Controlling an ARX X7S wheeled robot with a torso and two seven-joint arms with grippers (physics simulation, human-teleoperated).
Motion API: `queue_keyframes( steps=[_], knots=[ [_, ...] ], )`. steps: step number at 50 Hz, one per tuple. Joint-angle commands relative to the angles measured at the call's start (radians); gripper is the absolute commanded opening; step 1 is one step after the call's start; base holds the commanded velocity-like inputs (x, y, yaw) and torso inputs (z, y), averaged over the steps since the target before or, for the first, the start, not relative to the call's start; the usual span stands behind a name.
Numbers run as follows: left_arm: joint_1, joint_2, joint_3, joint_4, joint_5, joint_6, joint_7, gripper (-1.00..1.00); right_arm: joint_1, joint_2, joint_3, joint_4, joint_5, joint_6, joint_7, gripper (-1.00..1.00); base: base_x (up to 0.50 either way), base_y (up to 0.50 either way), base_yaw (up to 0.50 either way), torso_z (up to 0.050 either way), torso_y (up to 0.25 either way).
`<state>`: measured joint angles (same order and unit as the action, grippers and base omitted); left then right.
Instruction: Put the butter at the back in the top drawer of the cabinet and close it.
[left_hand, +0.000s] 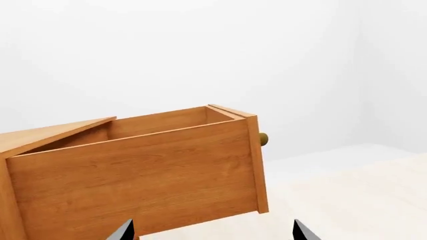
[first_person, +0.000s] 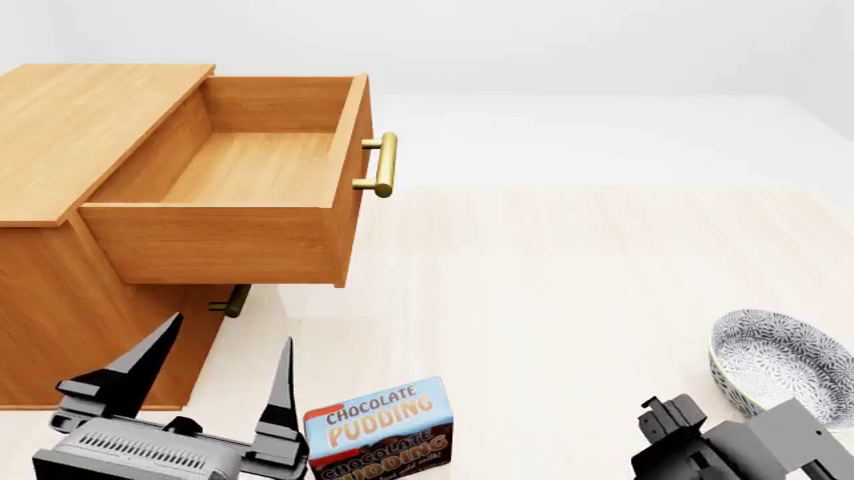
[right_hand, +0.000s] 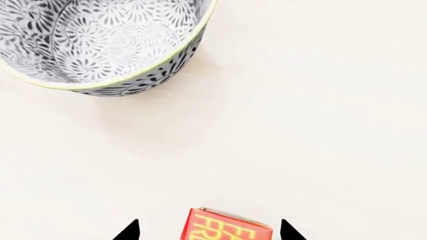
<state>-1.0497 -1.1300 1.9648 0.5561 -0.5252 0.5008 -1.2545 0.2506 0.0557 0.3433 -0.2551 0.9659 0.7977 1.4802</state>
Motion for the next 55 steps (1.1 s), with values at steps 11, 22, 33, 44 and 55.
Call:
queue_keyframes(
  steps=[11, 22, 33, 44, 55],
  knots=[
    [-0.006, -0.006, -0.01, 0.025, -0.014, -0.027, 0.004, 1.0, -0.034, 0.012, -0.007, 0.066, -0.008, -0.054, -0.045, 1.0, 0.0, 0.0, 0.0, 0.0, 0.0],
    [-0.005, -0.011, -0.017, 0.033, -0.019, -0.031, 0.004, 1.0, -0.068, 0.005, -0.02, 0.077, -0.001, -0.074, -0.058, 1.0, 0.0, 0.0, 0.0, 0.0, 0.0],
    [-0.001, -0.019, -0.02, 0.049, -0.012, -0.037, 0.0, 1.0, -0.089, 0.008, -0.026, 0.076, 0.012, -0.09, -0.062, 1.0, 0.0, 0.0, 0.0, 0.0, 0.0],
    [0.005, -0.024, -0.023, 0.06, -0.004, -0.042, -0.004, 1.0, -0.097, 0.01, -0.039, 0.076, 0.025, -0.103, -0.066, -1.0, 0.0, 0.0, 0.0, 0.0, 0.0],
    [0.011, -0.022, -0.027, 0.061, -0.002, -0.045, -0.005, 1.0, -0.101, 0.017, -0.049, 0.067, 0.04, -0.11, -0.061, -1.0, 0.0, 0.0, 0.0, 0.0, 0.0]
  ],
)
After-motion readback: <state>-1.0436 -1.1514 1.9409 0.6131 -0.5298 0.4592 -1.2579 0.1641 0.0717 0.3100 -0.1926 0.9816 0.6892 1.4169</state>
